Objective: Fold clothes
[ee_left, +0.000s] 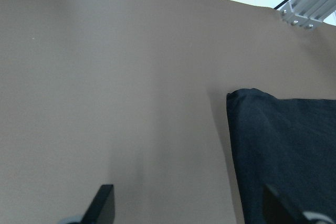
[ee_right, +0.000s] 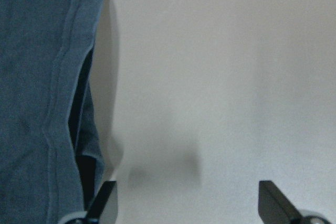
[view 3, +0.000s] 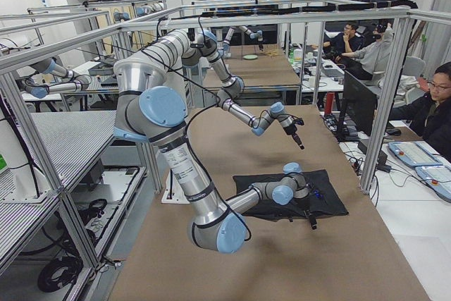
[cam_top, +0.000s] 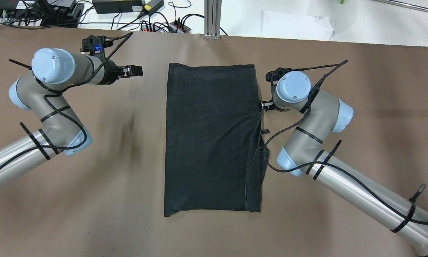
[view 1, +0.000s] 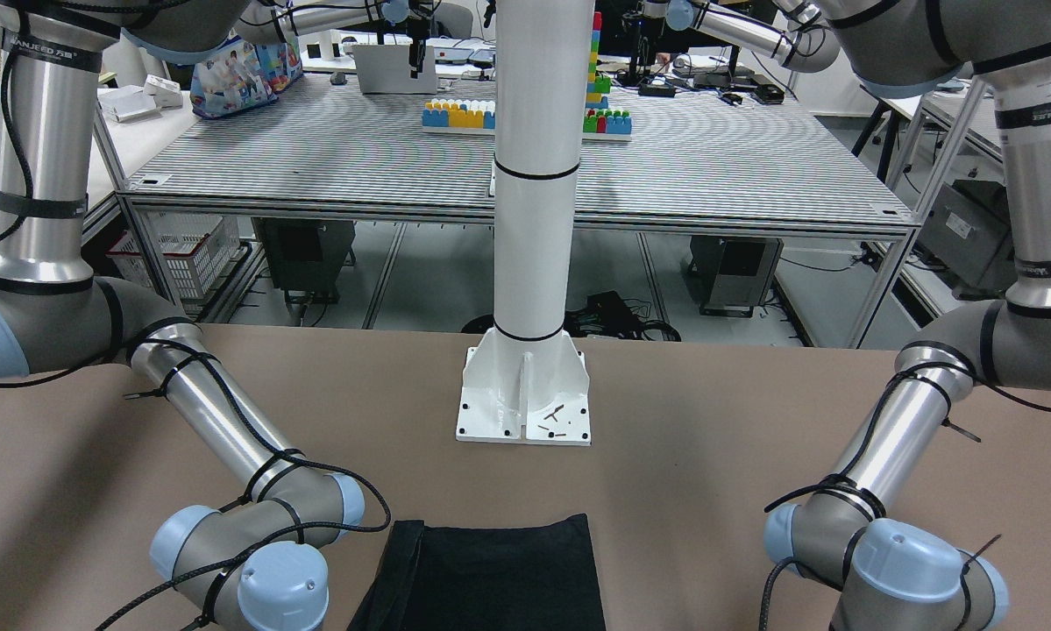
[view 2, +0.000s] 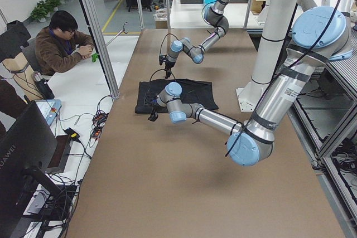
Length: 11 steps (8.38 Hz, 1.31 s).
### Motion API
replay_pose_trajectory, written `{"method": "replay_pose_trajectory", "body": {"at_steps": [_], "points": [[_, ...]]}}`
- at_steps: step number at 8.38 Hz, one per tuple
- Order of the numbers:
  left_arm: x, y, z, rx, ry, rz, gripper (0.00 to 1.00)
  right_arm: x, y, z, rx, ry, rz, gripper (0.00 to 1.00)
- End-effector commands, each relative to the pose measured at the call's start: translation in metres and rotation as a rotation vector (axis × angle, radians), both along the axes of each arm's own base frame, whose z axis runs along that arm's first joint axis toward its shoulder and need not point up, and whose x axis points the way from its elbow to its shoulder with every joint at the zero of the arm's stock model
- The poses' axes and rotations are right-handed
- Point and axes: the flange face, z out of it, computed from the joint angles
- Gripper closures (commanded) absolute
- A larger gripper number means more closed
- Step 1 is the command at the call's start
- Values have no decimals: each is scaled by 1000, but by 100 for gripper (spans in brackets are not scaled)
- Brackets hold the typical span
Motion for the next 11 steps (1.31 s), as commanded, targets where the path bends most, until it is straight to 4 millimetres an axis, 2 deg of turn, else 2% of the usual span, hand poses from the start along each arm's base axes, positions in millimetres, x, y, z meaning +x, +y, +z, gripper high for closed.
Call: {"method": "replay_pose_trajectory", "body": {"at_steps": [1,2,3,4,5,7,10,11], "points": [[1,0,-1,2,0,2,0,27,-4,-29,-46,-109,-43,6],[1,0,-1,2,2,1,0,27,1,-43,-48,-146,-42,6],[1,0,-1,2,2,1,0,20,12,-50,-84,-193,1,6],[1,0,-1,2,2,1,0,-7,33,-54,-142,-228,27,6],[1,0,-2,2,2,1,0,-25,49,-54,-178,-243,41,6],[2,0,-3,3,3,3,0,-32,58,-51,-200,-250,51,6],[3,0,-8,8,7,3,0,-11,78,-14,-217,-228,52,6],[3,-1,-7,7,4,2,0,-4,83,-8,-219,-228,53,6]]}}
